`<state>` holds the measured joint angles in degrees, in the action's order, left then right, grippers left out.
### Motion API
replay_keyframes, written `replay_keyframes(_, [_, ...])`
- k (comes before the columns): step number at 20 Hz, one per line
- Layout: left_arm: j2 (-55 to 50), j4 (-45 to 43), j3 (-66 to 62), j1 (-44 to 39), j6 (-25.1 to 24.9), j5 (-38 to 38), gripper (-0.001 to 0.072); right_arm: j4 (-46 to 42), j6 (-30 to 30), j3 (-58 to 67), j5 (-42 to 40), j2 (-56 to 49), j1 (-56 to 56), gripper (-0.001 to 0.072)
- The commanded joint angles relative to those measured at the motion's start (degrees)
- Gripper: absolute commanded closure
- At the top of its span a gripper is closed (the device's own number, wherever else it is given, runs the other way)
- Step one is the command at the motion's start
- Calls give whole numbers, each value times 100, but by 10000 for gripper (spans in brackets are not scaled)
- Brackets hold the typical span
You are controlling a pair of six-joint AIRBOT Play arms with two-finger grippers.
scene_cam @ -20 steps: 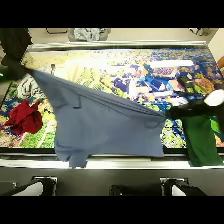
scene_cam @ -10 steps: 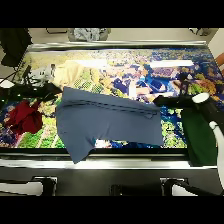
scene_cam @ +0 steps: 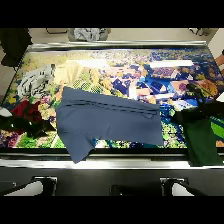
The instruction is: Fold the shirts.
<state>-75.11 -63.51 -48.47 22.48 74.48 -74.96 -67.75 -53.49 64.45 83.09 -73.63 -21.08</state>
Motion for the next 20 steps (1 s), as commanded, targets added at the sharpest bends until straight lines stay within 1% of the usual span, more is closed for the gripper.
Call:
replay_keyframes(1, [173,514,791,55,-431,693,123,87,17,-319,387,28,-39,155])
replay_keyframes(3, [140,723,789,22,-426,1034,123,70,20,-365,398,28,-39,155])
replay_keyframes(6, [-24,894,789,-94,-424,1200,124,-96,20,-369,356,28,-39,154])
replay_keyframes(7, [-70,898,789,-127,-409,1294,173,-223,20,-402,304,28,-39,151])
replay_keyframes(8, [-81,922,789,-149,-400,1397,283,-387,17,-483,240,28,-39,144])
replay_keyframes(9, [-81,984,789,-166,-402,1467,353,-520,13,-610,186,28,-39,140])
replay_keyframes(10, [-81,1025,789,-190,-402,1478,460,-507,15,-813,168,28,-37,135])
replay_keyframes(11, [-81,1023,789,-225,-402,1478,572,-354,46,-1056,109,28,-37,63])
replay_keyframes(12, [-79,1023,787,-247,-402,1453,663,-247,81,-1351,-50,28,-39,36])
replay_keyframes(14, [-74,1023,776,-245,-404,1379,673,-251,33,-1803,-553,4,-39,44])
replay_keyframes(16, [-46,1025,776,-245,-402,1296,674,26,17,-2081,-955,-20,-39,48])
replay_keyframes(17, [-39,1043,776,-258,-402,1233,674,138,22,-2186,-1099,-37,-39,50])
replay_keyframes(18, [-37,1045,776,-295,-402,1189,674,177,17,-2282,-1213,-63,-39,81])
replay_keyframes(20, [-37,1045,776,-356,-402,1196,674,448,28,-2500,-1325,-133,-37,91])
